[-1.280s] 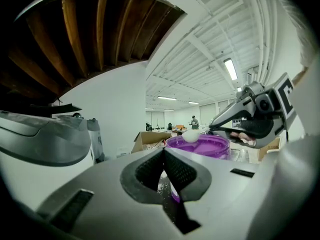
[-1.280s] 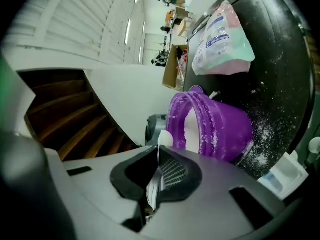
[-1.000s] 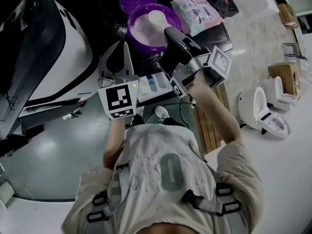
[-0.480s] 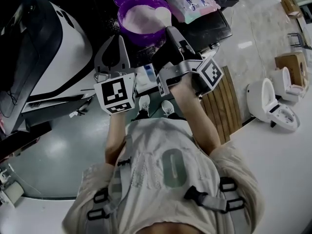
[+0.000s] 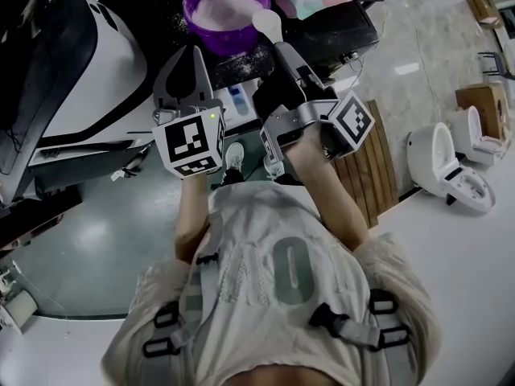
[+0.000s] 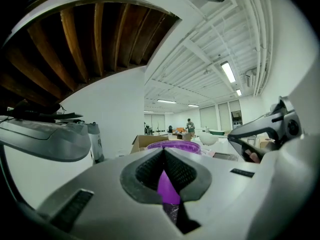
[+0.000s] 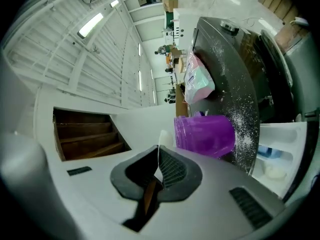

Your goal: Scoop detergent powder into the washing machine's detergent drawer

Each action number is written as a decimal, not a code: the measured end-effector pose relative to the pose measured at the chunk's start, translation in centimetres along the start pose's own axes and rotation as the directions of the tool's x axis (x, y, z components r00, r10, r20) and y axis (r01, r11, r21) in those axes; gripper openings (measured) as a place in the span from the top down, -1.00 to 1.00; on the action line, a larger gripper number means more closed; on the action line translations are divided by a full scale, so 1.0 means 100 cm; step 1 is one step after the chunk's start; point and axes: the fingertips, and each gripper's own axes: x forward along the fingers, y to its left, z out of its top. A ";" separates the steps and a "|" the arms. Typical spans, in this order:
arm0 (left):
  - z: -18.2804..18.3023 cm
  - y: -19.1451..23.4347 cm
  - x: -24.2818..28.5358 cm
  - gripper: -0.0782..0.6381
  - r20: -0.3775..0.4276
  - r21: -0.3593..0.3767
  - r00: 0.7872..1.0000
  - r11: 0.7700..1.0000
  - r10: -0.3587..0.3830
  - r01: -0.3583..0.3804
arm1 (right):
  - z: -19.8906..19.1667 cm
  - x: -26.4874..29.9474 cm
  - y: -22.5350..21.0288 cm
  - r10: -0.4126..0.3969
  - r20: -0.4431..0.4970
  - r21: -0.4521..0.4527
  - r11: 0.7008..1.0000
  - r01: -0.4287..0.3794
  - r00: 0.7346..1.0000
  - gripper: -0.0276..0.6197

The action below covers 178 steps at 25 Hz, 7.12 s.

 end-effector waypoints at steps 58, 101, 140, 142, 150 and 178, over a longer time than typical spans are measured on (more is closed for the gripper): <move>-0.115 0.066 -0.069 0.73 -0.202 -0.104 0.959 0.970 0.197 -0.221 | -0.094 -0.061 -0.181 -0.662 -0.288 -0.893 0.446 0.056 0.692 0.88; -0.131 0.076 -0.078 0.73 -0.217 -0.150 0.945 0.948 0.244 -0.279 | -0.112 -0.054 -0.199 -0.740 -0.011 0.063 -0.672 -0.738 0.672 0.88; -0.122 0.073 -0.104 0.73 -0.191 -0.155 0.929 0.925 0.316 -0.347 | -0.115 -0.064 -0.191 -0.721 -0.065 0.122 -0.692 -0.712 0.690 0.88; -0.120 0.072 -0.105 0.73 -0.187 -0.152 0.930 0.926 0.315 -0.345 | -0.116 -0.065 -0.188 -0.720 -0.072 0.104 -0.694 -0.713 0.690 0.88; -0.096 0.065 -0.096 0.73 -0.145 -0.130 0.941 0.937 0.305 -0.324 | -0.121 -0.047 -0.152 -0.662 -0.115 0.005 -0.746 -0.666 0.740 0.88; 0.010 -0.020 -0.029 0.73 0.031 0.038 0.995 0.995 0.095 -0.096 | -0.007 0.000 0.031 -0.229 -0.057 -0.948 -0.291 -0.124 0.972 0.88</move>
